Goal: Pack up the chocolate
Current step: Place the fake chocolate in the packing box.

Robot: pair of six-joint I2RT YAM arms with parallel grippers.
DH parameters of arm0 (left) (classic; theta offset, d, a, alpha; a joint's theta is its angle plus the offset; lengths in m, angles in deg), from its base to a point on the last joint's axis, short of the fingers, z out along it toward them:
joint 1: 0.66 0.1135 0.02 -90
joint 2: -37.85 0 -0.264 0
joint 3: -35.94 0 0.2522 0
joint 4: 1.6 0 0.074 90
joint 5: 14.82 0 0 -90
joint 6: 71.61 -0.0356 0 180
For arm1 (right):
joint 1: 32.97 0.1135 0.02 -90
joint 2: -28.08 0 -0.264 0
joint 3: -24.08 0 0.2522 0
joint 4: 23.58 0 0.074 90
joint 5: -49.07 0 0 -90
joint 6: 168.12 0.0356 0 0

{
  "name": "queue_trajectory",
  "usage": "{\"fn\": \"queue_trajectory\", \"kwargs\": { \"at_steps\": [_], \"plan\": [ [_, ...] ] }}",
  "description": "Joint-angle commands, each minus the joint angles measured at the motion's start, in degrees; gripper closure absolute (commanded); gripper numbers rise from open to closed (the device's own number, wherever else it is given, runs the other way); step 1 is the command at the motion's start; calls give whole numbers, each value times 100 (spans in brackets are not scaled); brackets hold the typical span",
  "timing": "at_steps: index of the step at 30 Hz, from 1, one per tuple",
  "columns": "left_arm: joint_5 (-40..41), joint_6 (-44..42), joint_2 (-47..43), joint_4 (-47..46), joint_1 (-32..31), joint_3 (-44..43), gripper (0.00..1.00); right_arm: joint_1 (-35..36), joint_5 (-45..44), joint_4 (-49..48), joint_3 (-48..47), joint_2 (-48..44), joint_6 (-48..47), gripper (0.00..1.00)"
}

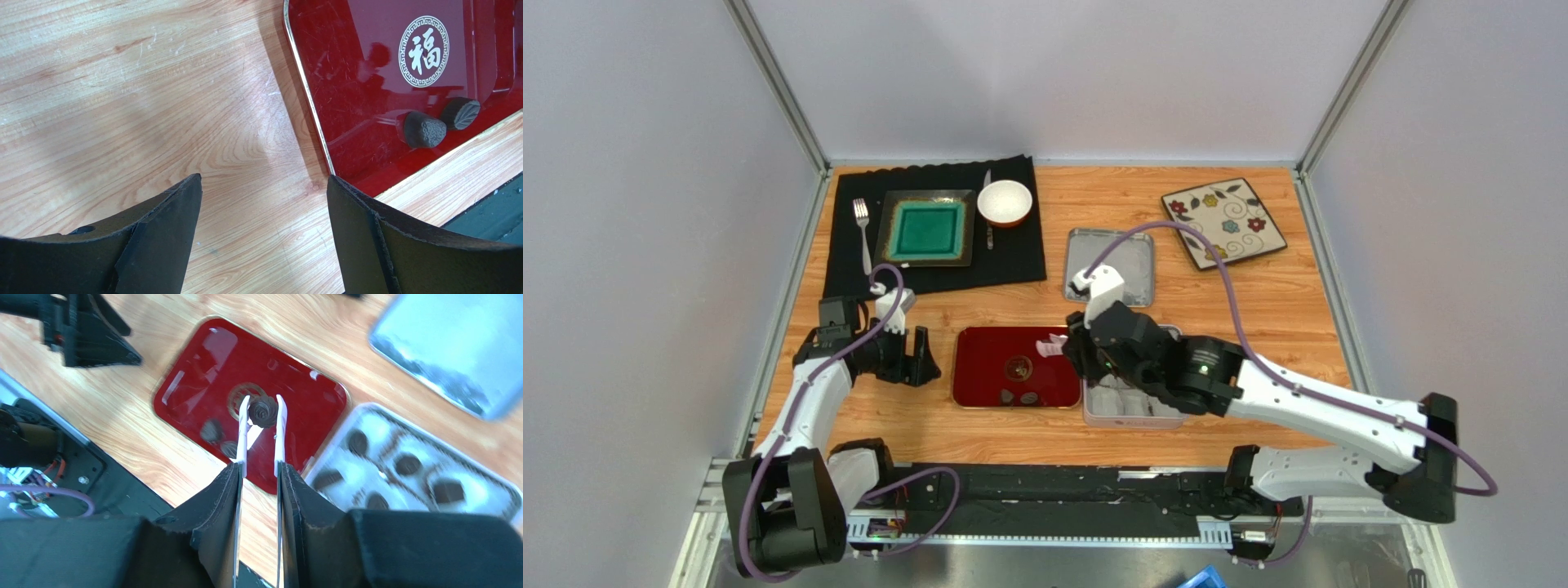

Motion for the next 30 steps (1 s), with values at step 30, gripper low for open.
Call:
{"fn": "queue_trajectory", "kwargs": {
  "at_steps": [30],
  "plan": [
    [-236,-69,56,104,50,-405,17,2,-206,1784,1193,-1674,1526,71]
  ]
}}
